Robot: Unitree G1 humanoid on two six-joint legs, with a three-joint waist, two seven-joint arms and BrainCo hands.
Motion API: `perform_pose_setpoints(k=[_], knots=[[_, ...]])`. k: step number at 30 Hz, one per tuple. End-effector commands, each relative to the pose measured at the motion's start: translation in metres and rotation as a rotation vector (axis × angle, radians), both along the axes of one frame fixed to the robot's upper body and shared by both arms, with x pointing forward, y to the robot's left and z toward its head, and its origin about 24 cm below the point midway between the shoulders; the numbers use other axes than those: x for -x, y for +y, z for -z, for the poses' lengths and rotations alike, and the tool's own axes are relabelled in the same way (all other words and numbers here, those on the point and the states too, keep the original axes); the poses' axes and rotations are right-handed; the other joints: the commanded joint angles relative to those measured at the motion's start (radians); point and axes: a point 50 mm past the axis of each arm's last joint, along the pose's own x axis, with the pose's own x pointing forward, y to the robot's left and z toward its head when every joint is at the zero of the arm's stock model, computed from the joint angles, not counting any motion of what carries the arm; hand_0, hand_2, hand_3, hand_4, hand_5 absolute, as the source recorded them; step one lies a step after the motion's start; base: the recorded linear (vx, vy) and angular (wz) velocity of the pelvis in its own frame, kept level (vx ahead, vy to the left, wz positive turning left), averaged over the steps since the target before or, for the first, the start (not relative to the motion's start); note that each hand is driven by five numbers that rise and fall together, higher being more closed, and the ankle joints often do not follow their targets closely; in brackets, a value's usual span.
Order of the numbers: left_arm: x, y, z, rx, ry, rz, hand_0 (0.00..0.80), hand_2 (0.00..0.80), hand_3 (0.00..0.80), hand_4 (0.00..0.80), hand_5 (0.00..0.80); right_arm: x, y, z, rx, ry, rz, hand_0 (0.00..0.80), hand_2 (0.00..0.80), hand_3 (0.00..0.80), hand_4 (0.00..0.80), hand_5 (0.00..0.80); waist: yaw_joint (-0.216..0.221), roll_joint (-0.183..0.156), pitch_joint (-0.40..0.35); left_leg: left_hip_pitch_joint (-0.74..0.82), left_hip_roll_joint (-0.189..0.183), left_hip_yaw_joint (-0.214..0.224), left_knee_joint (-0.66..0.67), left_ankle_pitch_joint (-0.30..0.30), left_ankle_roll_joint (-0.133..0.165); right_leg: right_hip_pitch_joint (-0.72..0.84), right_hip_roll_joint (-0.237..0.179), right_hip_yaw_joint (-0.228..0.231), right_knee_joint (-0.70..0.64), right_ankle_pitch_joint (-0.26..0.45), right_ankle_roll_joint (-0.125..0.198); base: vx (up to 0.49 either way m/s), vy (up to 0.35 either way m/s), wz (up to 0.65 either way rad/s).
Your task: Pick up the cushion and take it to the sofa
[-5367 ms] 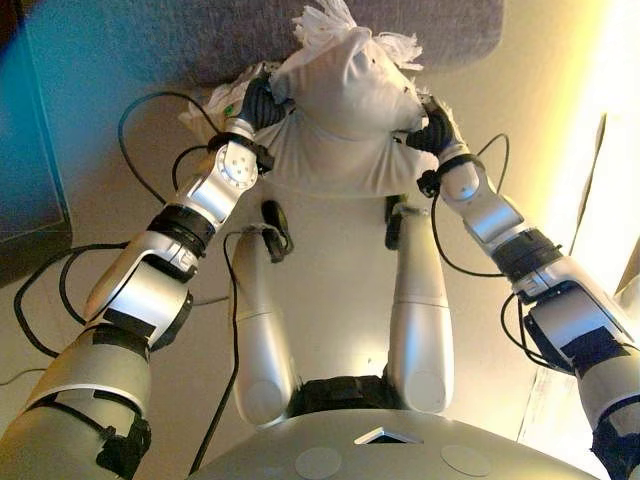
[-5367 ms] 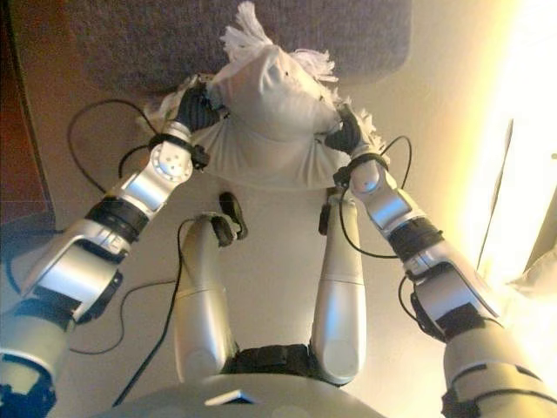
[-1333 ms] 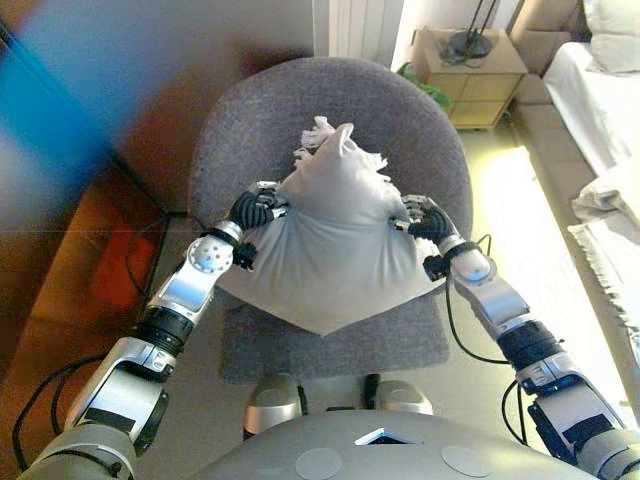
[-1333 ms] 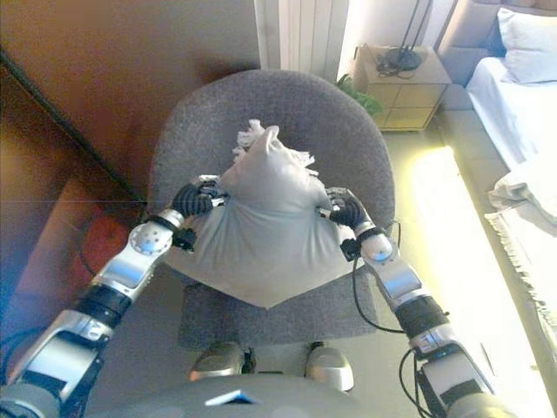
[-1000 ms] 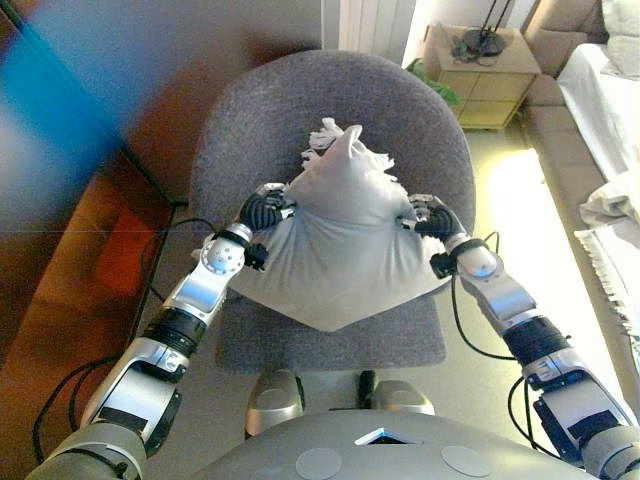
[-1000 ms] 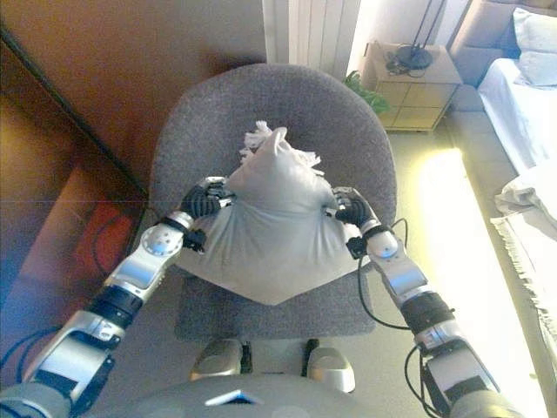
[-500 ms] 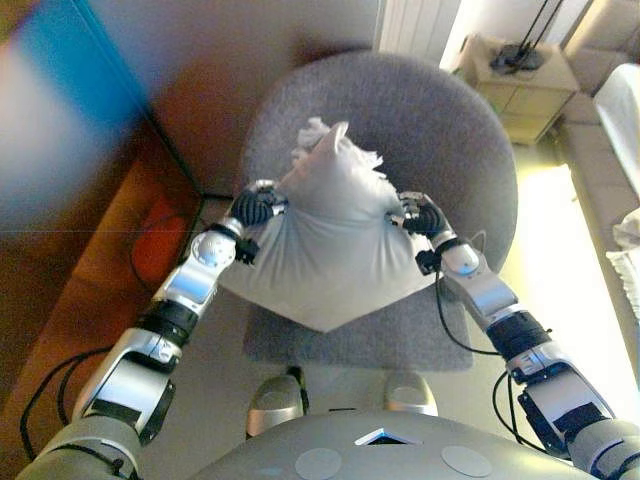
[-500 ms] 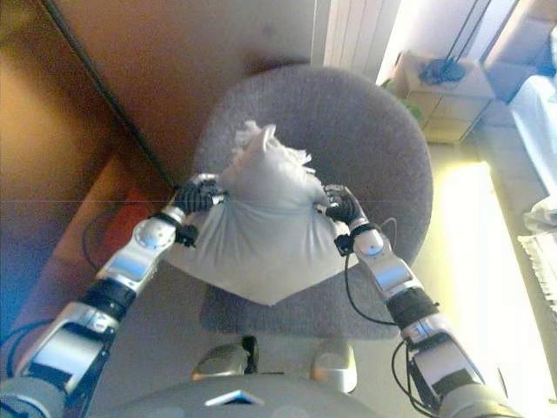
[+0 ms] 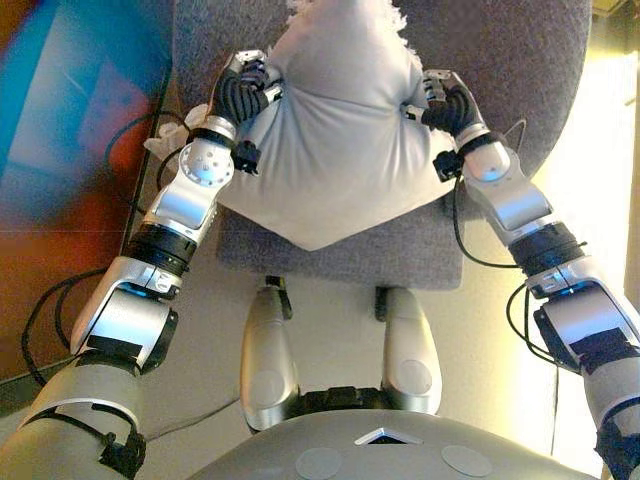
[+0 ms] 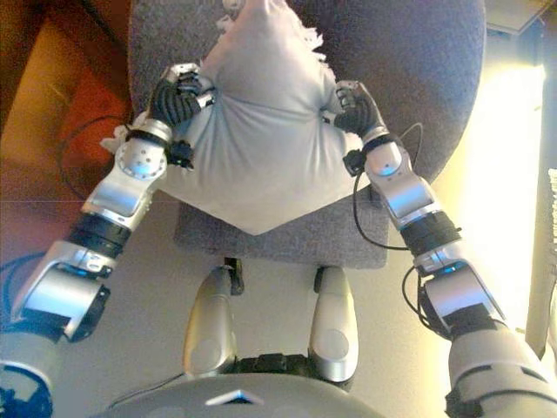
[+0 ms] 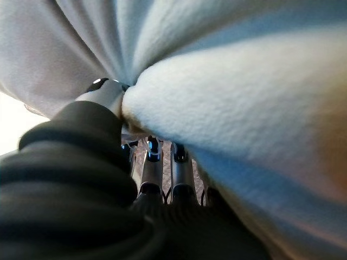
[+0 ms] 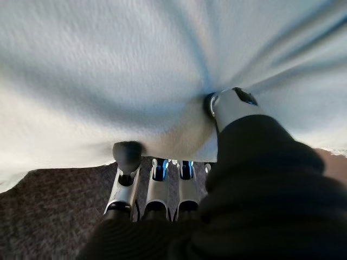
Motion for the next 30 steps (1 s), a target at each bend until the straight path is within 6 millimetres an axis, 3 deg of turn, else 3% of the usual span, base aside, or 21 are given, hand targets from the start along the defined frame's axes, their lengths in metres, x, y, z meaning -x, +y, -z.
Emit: perform_pose_setpoints(k=[1,10,18,23,29,30], knots=[[0.003,-0.016,0.006,0.046,0.007,0.064,0.800,0.800,0.800,0.800,0.800,0.003,0.005,-0.001,-0.079,-0.034,-0.024,0.800,0.800,0.800,0.800,0.800,0.012,-0.021,-0.080,0.072,0.086,-0.008,0.030,-0.083,-0.063,0.046,-0.067,0.053,0.005,0.011,0.032,0.143,0.039,0.10],[-0.017,-0.043,-0.002,0.035,0.139,0.077,0.800,0.800,0.800,0.800,0.800,-0.015,-0.025,-0.018,-0.026,0.009,0.081,0.800,0.800,0.800,0.800,0.800,0.028,-0.036,-0.091,0.114,0.066,0.015,-0.010,-0.070,-0.078,0.144,-0.112,0.020,-0.107,0.066,0.073,0.100,0.025,0.22],[-0.020,-0.061,-0.019,0.123,0.127,0.074,0.800,0.800,0.800,0.800,0.800,-0.028,-0.032,-0.035,0.016,0.044,0.110,0.800,0.800,0.800,0.800,0.800,0.054,-0.050,-0.098,0.102,0.070,0.001,0.001,-0.075,-0.093,0.159,-0.131,-0.003,-0.122,0.069,0.093,0.079,0.016,0.06],[-0.024,-0.061,-0.018,0.141,0.137,-0.006,0.800,0.800,0.800,0.800,0.800,-0.036,-0.029,-0.049,0.100,0.045,0.131,0.800,0.800,0.800,0.800,0.800,0.073,-0.064,-0.104,0.084,0.067,-0.013,0.005,-0.074,-0.102,0.149,-0.139,-0.016,-0.119,0.069,0.099,0.047,0.021,0.06],[-0.030,-0.063,-0.018,0.068,0.154,-0.028,0.800,0.800,0.800,0.800,0.800,-0.045,-0.045,-0.061,0.124,0.073,0.292,0.800,0.800,0.800,0.800,0.800,0.098,-0.071,-0.100,0.051,0.055,-0.030,0.004,-0.067,-0.100,0.123,-0.141,-0.017,-0.111,0.074,0.103,0.019,0.028,0.11],[-0.031,-0.064,-0.019,0.049,0.155,-0.030,0.681,0.681,0.681,0.681,0.681,-0.046,-0.048,-0.063,0.116,0.077,0.319,0.364,0.364,0.364,0.364,0.364,0.100,-0.073,-0.098,0.045,0.052,-0.033,0.004,-0.066,-0.099,0.119,-0.141,-0.016,-0.109,0.076,0.103,-0.005,0.008,0.19]])
